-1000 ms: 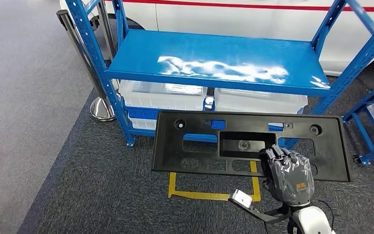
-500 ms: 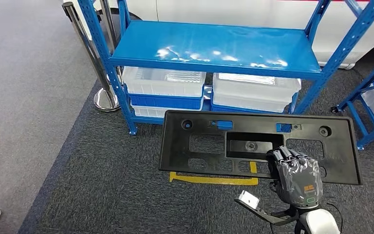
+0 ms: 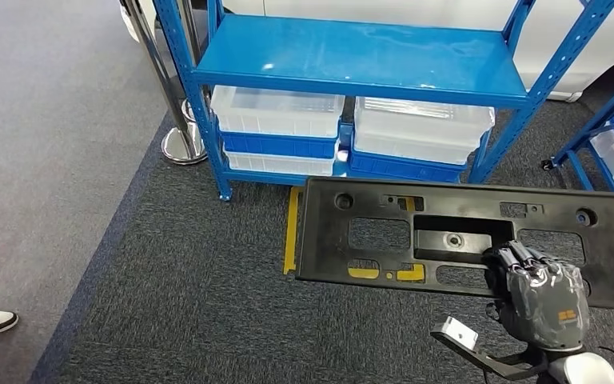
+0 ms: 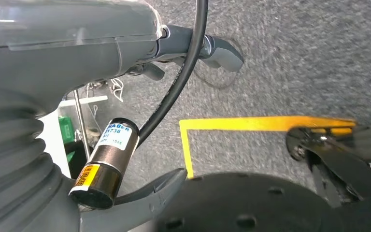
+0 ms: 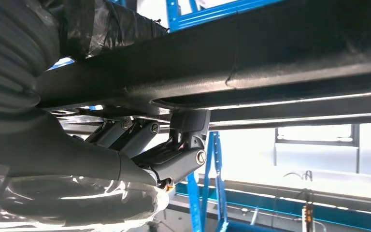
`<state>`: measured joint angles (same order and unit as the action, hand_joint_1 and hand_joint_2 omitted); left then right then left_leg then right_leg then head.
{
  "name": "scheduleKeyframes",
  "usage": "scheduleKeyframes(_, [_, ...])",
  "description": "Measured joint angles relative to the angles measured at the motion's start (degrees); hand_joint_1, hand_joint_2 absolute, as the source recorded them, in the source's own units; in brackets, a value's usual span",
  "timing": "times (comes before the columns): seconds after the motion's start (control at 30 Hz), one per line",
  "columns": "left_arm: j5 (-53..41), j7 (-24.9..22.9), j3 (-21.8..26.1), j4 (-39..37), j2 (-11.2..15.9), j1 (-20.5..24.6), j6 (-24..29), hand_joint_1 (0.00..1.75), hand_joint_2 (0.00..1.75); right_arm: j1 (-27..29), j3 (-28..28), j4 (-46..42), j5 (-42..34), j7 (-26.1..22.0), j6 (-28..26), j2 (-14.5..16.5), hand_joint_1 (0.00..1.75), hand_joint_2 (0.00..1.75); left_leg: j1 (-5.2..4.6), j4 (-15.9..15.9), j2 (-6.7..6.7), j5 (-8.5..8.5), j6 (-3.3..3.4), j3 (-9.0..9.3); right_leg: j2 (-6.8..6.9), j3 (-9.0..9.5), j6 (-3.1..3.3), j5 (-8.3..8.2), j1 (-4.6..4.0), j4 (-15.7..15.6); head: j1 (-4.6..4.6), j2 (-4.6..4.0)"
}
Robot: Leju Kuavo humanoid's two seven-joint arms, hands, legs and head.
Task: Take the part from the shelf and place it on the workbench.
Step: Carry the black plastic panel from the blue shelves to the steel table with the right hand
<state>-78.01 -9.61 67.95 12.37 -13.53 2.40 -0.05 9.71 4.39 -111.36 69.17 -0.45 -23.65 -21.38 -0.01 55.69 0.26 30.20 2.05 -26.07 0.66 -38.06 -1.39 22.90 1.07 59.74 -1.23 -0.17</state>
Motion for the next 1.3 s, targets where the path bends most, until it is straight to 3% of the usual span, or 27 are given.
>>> scheduleKeyframes(0.07, [0.0,0.1,0.0,0.0,0.0,0.0,0.0,0.0,1.75,0.6,-1.1,-0.3,-0.2,-0.2,0.2,-0.3,1.75,1.75,0.12,-0.2,0.42,-1.02,0.82,-0.69,-0.35,-2.02,-0.42,4.03,0.21,5.0,-0.05,0.0])
scheduleKeyframes(0.13, [0.0,0.1,0.0,0.0,0.0,-0.1,0.0,0.0,1.75,1.0,-1.7,-0.4,-0.2,-0.3,0.3,-0.5,1.75,1.75,0.03,-0.1,0.65,-1.7,1.06,-1.56,-0.49,-4.34,-0.8,8.23,0.25,12.2,-0.05,0.0])
scheduleKeyframes(0.2, [0.0,0.1,0.0,0.0,0.0,-0.1,0.0,0.0,1.75,1.4,-2.0,-0.4,-0.2,-0.3,0.3,-0.5,1.75,1.75,-0.02,0.1,0.75,-2.12,0.98,-2.27,-0.48,-4.71,-0.99,9.44,0.27,15.4,-0.05,0.0])
scheduleKeyframes(0.23, [0.0,0.1,0.0,0.0,0.0,-0.1,0.0,0.0,1.75,1.5,-2.1,-0.4,-0.2,-0.3,0.3,-0.5,1.75,1.75,0.0,0.3,0.77,-2.23,0.92,-2.56,-0.46,-3.64,-1.0,8.81,0.29,14.4,-0.05,0.0])
scheduleKeyframes(0.3, [0.0,0.1,0.0,0.0,0.0,0.0,-0.1,0.0,1.75,1.6,-2.4,-0.5,-0.2,-0.4,0.4,-0.6,1.75,1.75,0.05,0.9,0.94,-2.25,0.74,-3.13,0.0,0.97,-0.9,6.11,0.33,7.8,-0.06,0.0])
scheduleKeyframes(0.37, [0.1,0.2,0.0,0.0,0.0,-0.1,0.0,0.0,1.75,1.5,-2.7,-0.8,-0.2,-0.5,0.5,-0.6,1.75,1.75,-0.22,1.7,1.23,-2.09,0.33,-3.63,1.38,4.79,-0.35,4.67,-0.04,1.3,-0.05,0.0])
scheduleKeyframes(0.4, [0.2,0.4,0.0,0.0,0.0,-0.1,0.1,0.0,1.75,1.4,-2.7,-0.8,-0.2,-0.7,0.6,-0.7,1.75,1.75,-0.38,2.0,1.45,-2.02,0.05,-3.86,1.88,5.42,0.03,4.61,-0.23,-0.2,-0.02,0.0])
scheduleKeyframes(0.5, [0.9,0.8,0.0,0.0,0.1,-0.1,0.3,0.0,1.75,0.6,-1.9,-0.6,1.6,-0.8,1.4,-0.2,1.75,1.75,-0.5,2.4,2.25,-1.72,-0.83,-4.19,0.97,4.93,1.2,4.45,-0.28,-0.4,0.04,0.0])
scheduleKeyframes(0.57, [1.2,0.8,0.1,0.0,0.1,0.0,0.3,0.0,1.75,-0.9,-0.2,-0.1,3.9,-0.2,1.7,0.8,1.75,1.75,-0.37,4.7,1.75,0.12,-1.5,-5.1,0.09,4.74,2.0,4.06,-0.09,-0.6,0.04,0.0])
scheduleKeyframes(0.67, [1.2,0.8,0.1,0.0,0.2,0.0,0.7,0.0,1.75,-2.8,2.7,1.2,5.8,1.7,1.5,2.2,1.75,1.75,-0.24,15.3,0.38,5.46,-1.98,-10.06,-1.15,4.23,2.69,3.64,-0.08,-0.7,0.06,0.0])
scheduleKeyframes(0.7, [1.2,0.9,0.1,0.0,0.2,0.0,0.8,0.0,1.75,-3.0,3.5,1.6,6.0,2.3,1.4,2.4,1.75,1.75,-0.23,18.0,0.28,6.1,-1.98,-11.39,-1.57,4.1,2.75,3.57,-0.13,-0.7,0.05,0.0])
scheduleKeyframes(0.73, [1.2,0.9,0.1,0.0,0.2,0.0,0.9,0.0,1.75,-3.2,4.0,1.9,6.1,2.7,1.3,2.6,1.75,1.75,-0.23,18.7,0.23,5.58,-1.87,-11.79,-2.05,4.04,2.78,3.53,-0.19,-0.6,0.05,0.0])
scheduleKeyframes(0.8, [1.2,1.0,0.1,0.0,0.2,-0.1,0.8,0.0,1.75,-3.2,4.8,2.3,6.1,3.3,0.9,2.8,1.75,1.75,-0.24,13.5,-0.54,1.57,-1.35,-9.5,-3.12,4.05,2.77,3.5,-0.27,-0.4,0.05,0.0])
scheduleKeyframes(0.87, [1.2,1.0,0.2,0.0,0.2,-0.3,0.8,0.0,1.75,-3.4,5.4,2.4,6.1,3.5,0.5,2.9,1.75,1.75,-0.12,6.3,-3.42,-1.84,-0.66,-6.33,-4.16,3.78,2.53,3.38,-0.28,-0.2,0.02,0.0])
scheduleKeyframes(0.93, [1.2,1.0,0.2,0.0,0.3,-0.3,0.8,0.0,1.75,-3.5,5.9,2.6,6.1,3.7,0.3,3.0,1.75,1.75,-0.13,3.4,-5.1,-2.4,-0.38,-5.27,-5.23,3.04,1.79,2.95,-0.02,-0.1,0.03,0.0])
scheduleKeyframes(1.0, [1.1,1.1,0.2,0.0,0.3,-0.2,0.8,0.0,1.75,-3.5,6.1,2.7,6.1,3.7,0.3,3.0,1.75,1.75,-0.04,2.5,-3.95,-2.66,-0.16,-5.19,-6.24,2.52,0.92,2.47,0.17,-0.2,0.06,0.0])
scheduleKeyframes(1.07, [1.1,1.1,0.2,0.0,0.2,-0.2,0.8,0.0,1.75,-3.5,6.2,2.7,6.1,3.7,0.2,3.0,1.75,1.75,0.29,1.6,-2.48,-3.27,0.41,-5.01,-4.83,1.83,0.36,3.47,-0.05,1.0,-0.11,0.0])
scheduleKeyframes(1.13, [1.1,1.1,0.3,-0.1,0.2,-0.2,0.8,0.0,1.75,-3.7,6.4,2.8,6.1,3.7,0.2,3.1,1.75,1.75,0.33,1.3,-0.92,-3.56,0.76,-5.08,-2.09,-0.6,-0.13,6.93,-0.12,6.5,-0.3,0.0])
scheduleKeyframes(1.2, [1.1,1.1,0.3,-0.1,0.2,-0.3,0.8,0.0,1.75,-3.6,6.7,3.0,6.1,3.8,0.2,3.1,1.75,1.75,0.18,1.5,0.64,-3.57,0.79,-5.36,-1.05,-3.34,-0.64,9.83,0.13,13.1,-0.33,0.0])
scheduleKeyframes(1.23, [1.1,1.1,0.3,-0.1,0.2,-0.3,0.8,0.0,1.75,-3.5,6.8,3.1,6.1,3.8,0.2,3.1,1.75,1.75,0.14,1.5,1.39,-3.56,0.78,-5.46,-0.9,-3.52,-0.8,9.84,0.22,14.2,-0.33,0.0])
scheduleKeyframes(1.27, [1.0,1.1,0.3,-0.1,0.2,-0.2,0.8,0.0,1.75,-3.4,6.9,3.2,6.1,3.9,0.2,3.1,1.75,1.75,0.12,1.7,2.12,-3.53,0.74,-5.53,-0.7,-2.56,-0.87,8.87,0.28,13.0,-0.34,0.0])
scheduleKeyframes(1.3, [0.9,1.1,0.3,-0.1,0.2,-0.2,0.8,0.0,1.75,-3.4,7.0,3.2,6.1,3.9,0.2,3.1,1.75,1.75,0.12,1.8,2.77,-3.47,0.67,-5.55,-0.24,-0.47,-0.84,7.22,0.27,9.7,-0.34,0.0])
